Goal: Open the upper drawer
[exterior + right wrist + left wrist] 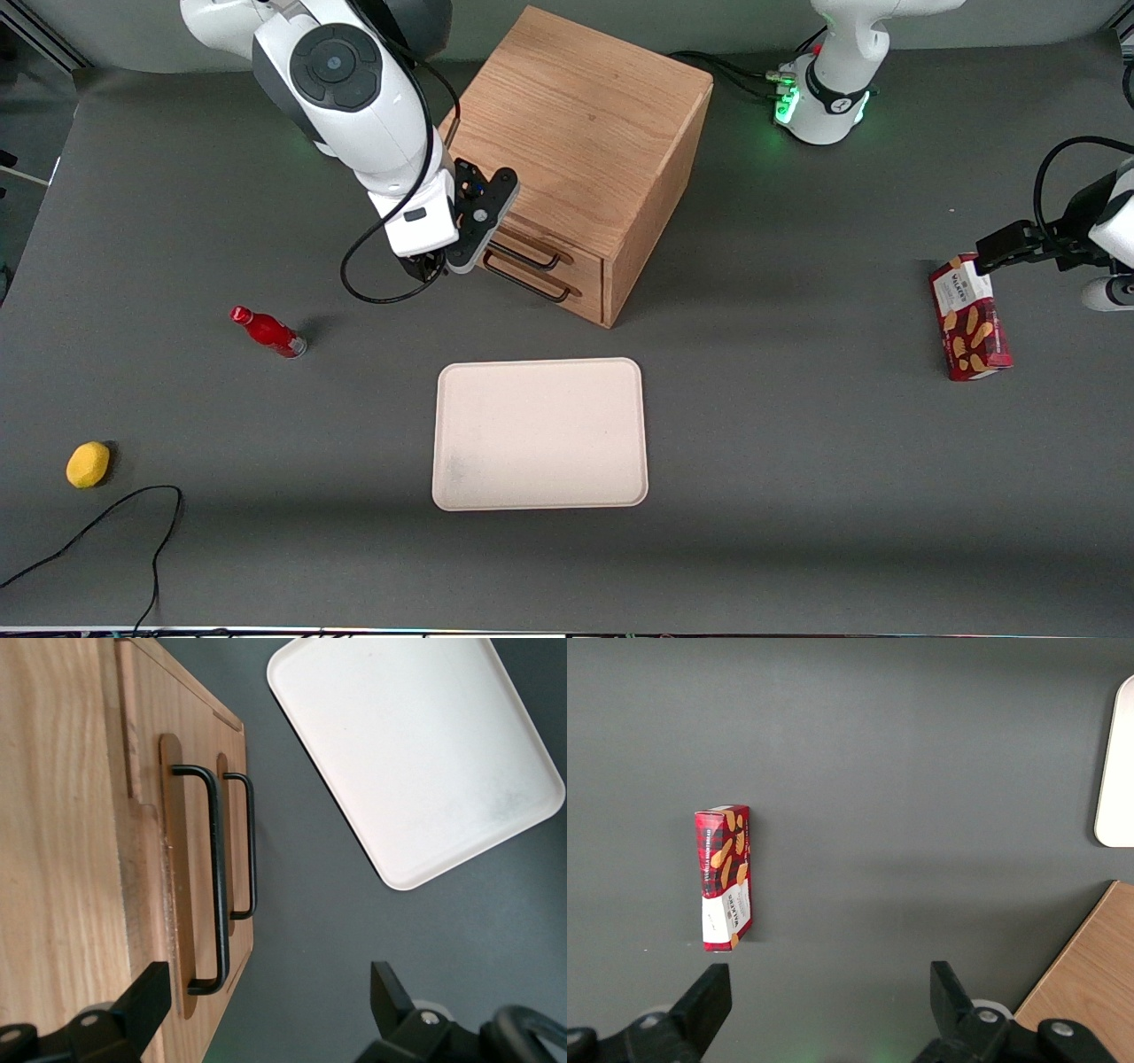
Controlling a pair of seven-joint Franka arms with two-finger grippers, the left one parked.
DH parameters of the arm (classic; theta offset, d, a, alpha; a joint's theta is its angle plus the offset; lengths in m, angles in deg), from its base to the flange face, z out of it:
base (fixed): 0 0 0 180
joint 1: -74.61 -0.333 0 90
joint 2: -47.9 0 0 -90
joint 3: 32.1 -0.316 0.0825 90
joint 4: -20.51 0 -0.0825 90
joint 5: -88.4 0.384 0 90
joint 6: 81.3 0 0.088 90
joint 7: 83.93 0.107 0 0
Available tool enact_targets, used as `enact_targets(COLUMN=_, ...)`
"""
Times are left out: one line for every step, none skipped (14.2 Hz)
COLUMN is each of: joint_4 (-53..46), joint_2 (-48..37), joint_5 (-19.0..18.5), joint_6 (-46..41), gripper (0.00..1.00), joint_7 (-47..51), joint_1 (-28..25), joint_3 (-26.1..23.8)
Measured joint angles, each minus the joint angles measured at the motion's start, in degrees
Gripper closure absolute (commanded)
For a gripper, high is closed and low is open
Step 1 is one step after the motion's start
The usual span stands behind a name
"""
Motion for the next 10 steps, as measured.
enact_targets(joint_4=-0.02, joint_2=0.0, joint_5=0.68, joint_6=0.02, gripper=0.0, joint_7=-0.02, joint_1=0.0, joint_3=0.0)
enact_targets(joint_4=-0.05, joint_2=0.0, joint_5=1.87, joint_6=0.06, gripper=0.0, joint_7=-0.03, joint_1=0.0, joint_3=0.02)
enact_targets(joint_4=-0.11, joint_2=0.0, joint_5=3.14, joint_6=0.08, gripper=0.0, joint_7=-0.03, joint_1=0.0, joint_3=0.03)
enact_targets(joint_4=-0.16, joint_2=0.0, joint_5=3.82, joint_6=0.12, gripper=0.0, joint_7=-0.03, joint_1=0.0, joint_3=0.03)
enact_targets(joint_4=-0.19, joint_2=0.0, joint_5=4.09, joint_6=0.31, gripper=0.0, joint_7=-0.03, joint_1=0.0, joint_3=0.03)
enact_targets(joint_4=-0.21, joint_2=-0.01, joint_5=4.23, joint_6=0.66, gripper=0.0, joint_7=-0.03, joint_1=0.0, joint_3=0.05)
enact_targets(joint_4=-0.24, joint_2=-0.01, joint_5=4.34, joint_6=0.8, gripper=0.0, joint_7=-0.03, joint_1=0.0, joint_3=0.08)
enact_targets(joint_4=-0.25, joint_2=-0.01, joint_5=4.41, joint_6=0.91, gripper=0.0, joint_7=-0.03, joint_1=0.0, joint_3=0.1)
enact_targets(joint_4=-0.25, joint_2=0.0, joint_5=4.45, joint_6=1.21, gripper=0.0, joint_7=-0.03, joint_1=0.0, joint_3=0.12)
enact_targets(joint_4=-0.23, joint_2=-0.01, joint_5=4.47, joint_6=1.68, gripper=0.0, joint_7=-0.03, joint_1=0.0, joint_3=0.13)
